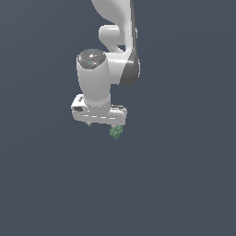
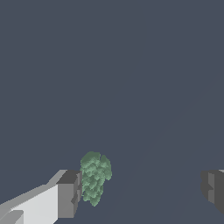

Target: Pick up the object and move it to a goal position.

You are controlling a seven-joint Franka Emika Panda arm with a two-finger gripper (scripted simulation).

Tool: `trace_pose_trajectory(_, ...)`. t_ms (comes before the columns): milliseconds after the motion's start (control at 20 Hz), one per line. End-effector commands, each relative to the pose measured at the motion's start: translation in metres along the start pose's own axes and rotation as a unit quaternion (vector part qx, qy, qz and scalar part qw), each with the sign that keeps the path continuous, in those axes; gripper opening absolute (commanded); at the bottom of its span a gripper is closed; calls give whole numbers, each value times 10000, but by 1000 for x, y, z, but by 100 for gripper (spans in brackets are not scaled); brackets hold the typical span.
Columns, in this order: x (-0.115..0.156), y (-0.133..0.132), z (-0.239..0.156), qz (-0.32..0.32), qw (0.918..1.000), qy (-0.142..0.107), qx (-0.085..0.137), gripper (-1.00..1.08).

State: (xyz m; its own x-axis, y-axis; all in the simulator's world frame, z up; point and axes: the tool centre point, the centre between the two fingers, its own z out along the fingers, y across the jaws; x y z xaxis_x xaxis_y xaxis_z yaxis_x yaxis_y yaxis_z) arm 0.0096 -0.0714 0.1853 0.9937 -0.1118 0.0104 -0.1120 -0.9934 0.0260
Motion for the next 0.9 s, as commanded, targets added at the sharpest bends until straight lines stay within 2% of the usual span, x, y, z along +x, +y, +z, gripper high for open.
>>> trace_pose_trajectory(0,0,0,0,2,10000,-1,0,100)
trace_pose_trajectory(450,-8,-10,13,316,9995,-9,29,100)
trace_pose_trajectory(850,-28,-28,40,982,9951,-30,76,100)
